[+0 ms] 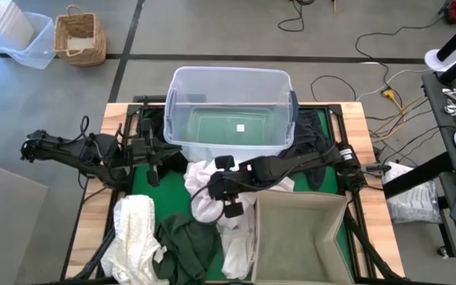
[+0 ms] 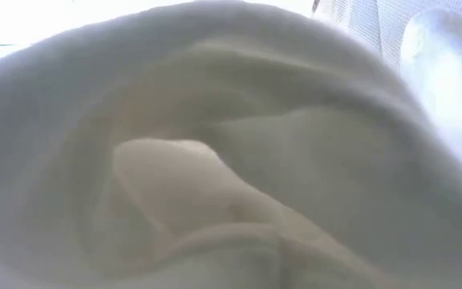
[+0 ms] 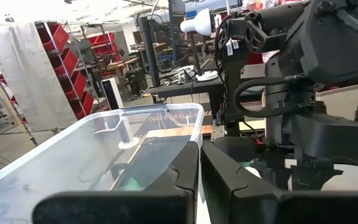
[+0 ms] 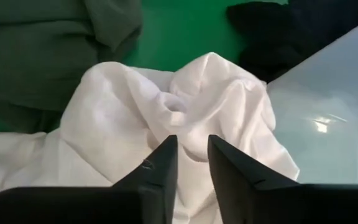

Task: Sort clothes
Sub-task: Put the top white shirt into the transparent laundry bin

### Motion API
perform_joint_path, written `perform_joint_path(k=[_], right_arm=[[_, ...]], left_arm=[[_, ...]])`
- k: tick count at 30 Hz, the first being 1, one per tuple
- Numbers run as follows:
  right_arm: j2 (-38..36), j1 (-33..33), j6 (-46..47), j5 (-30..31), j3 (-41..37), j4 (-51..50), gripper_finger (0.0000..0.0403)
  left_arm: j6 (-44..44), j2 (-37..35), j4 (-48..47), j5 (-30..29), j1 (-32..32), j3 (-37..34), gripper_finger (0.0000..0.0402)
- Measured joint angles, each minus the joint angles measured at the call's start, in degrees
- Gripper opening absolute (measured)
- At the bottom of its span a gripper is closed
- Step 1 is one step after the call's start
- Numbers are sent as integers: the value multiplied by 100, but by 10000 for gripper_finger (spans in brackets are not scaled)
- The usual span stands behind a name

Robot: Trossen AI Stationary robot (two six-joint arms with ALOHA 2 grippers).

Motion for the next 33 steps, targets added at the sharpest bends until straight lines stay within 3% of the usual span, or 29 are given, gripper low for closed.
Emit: perform_joint_path(k=[22,33], right_arm=[[-11,-25,732,50,-105,63,302],[-3,-24,859,50,-655,525,355]], left_arm=[[1,0,0,0,0,0,0],[-4,50,-20,2,0,0,0]])
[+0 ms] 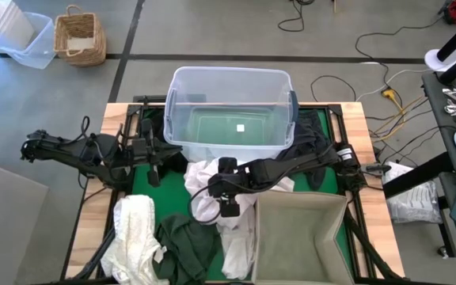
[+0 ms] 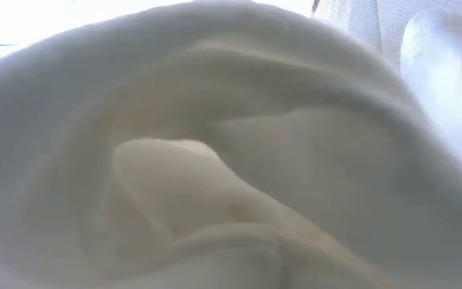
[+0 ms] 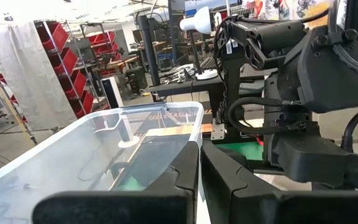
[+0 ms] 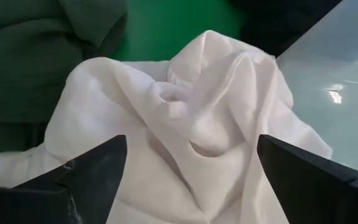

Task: Sort clothes
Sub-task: Put the top white shirt into the transparent laundry bin

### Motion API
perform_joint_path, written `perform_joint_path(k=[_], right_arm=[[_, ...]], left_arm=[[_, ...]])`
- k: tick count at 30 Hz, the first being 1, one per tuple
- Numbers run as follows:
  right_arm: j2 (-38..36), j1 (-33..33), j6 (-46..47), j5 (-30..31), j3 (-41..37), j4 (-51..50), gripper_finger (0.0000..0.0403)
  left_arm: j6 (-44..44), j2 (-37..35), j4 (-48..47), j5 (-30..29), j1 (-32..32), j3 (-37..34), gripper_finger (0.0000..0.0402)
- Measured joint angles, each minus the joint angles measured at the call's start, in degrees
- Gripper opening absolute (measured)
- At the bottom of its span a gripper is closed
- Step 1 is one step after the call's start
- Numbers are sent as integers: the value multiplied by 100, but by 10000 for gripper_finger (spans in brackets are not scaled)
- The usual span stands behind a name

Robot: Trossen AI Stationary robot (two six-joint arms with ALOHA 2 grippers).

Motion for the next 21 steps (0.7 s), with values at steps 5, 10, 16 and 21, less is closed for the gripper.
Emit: perform_joint_path(k=[5,10,16,21], right_arm=[[3,0,-22,-2,-374,298,357],[3,-28,-22,-15,-687,568,357],[9,-70,30,-80,-1030,937,357],[3,-145,257,-113,-1151,1035,338]], left_arm=[[-15,59,31,0,0,0,0],[-51,67,134,0,0,0,0],[-103,68,144,2,-1,0,0],[-12,68,148,2,-1,0,0]])
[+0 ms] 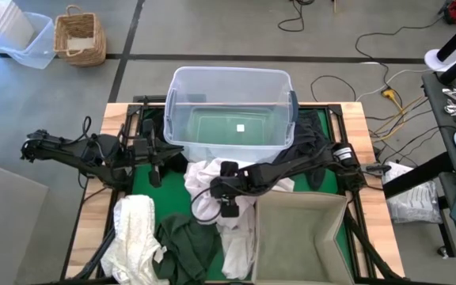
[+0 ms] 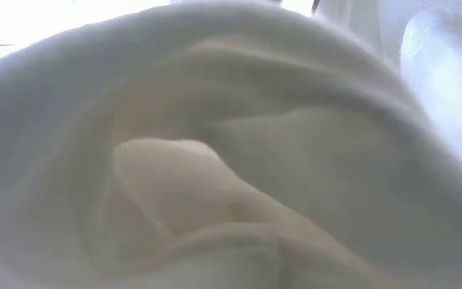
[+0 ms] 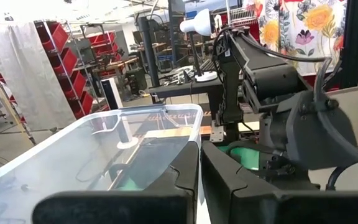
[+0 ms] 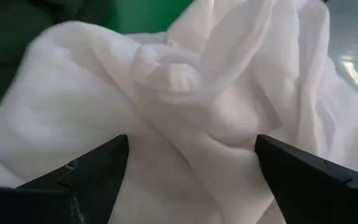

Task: Sort clothes
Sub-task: Put the top white shirt into the transparent laundry bin

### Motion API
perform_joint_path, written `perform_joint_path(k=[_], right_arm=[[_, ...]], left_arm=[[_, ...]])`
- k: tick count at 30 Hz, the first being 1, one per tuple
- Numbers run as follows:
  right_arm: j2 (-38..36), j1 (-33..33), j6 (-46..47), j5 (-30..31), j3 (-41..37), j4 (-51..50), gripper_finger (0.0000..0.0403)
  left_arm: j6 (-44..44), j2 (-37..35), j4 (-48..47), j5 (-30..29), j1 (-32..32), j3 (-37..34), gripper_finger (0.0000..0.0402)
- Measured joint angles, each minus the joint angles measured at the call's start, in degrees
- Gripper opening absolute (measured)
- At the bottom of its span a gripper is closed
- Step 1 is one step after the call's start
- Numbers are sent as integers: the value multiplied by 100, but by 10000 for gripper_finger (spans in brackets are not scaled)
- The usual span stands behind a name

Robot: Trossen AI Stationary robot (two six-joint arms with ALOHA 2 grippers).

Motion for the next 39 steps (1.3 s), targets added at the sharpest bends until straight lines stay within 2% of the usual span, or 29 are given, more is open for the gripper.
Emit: perform_joint_path(k=[3,7,15,18,25,39], right_arm=[[0,-47,21,-6,-29,73,311],[0,-135,-26,-172,-60,28,254],[0,-352,-32,-550,-123,2,84],[0,-427,-61,-864,-136,-19,23],[-85,-443,-58,-896,142,-44,10],[-1150,-428,-395,-883,1020,-222,9]], left_arm=[[12,0,1,0,1,0,0],[12,0,1,0,1,0,0],[14,-2,12,0,0,0,0],[14,-2,14,0,1,0,0],[14,-4,0,0,0,0,0],[-322,6,-16,10,0,0,0]])
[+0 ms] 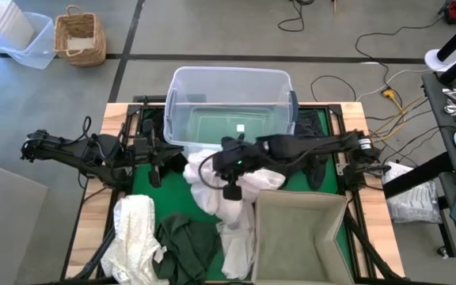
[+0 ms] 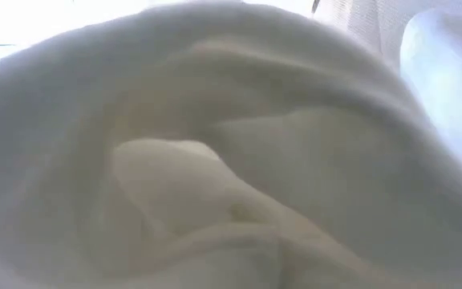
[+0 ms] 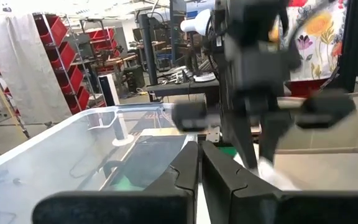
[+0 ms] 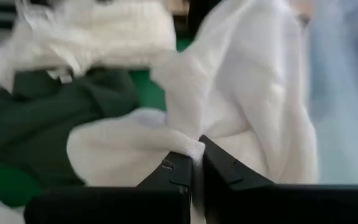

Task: Sort clothes
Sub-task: Put the top white shirt into the transparent laundry bin

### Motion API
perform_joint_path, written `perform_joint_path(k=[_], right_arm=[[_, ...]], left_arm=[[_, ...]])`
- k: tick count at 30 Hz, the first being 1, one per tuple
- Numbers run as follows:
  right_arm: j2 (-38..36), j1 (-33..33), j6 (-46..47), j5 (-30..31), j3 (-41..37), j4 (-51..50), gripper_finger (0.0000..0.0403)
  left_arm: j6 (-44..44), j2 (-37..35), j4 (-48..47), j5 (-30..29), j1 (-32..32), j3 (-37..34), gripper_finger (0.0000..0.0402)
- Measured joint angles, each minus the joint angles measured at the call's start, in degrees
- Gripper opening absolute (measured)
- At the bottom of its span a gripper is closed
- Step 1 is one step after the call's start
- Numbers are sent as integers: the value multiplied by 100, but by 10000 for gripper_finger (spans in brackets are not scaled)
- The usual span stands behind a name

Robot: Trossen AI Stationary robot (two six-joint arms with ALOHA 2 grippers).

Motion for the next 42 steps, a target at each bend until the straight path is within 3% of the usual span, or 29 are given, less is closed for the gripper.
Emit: perform_joint_path(k=[13,29,42], right_arm=[[-598,0,-460,-10,713,409,9],[-553,-15,-1237,-15,2528,1005,9],[-697,-440,-1920,-9,2534,2274,9]], left_arm=[[-14,-89,6,6,-40,0,0],[29,-185,39,6,-42,0,0],[30,-249,-157,-1,-42,2,0]])
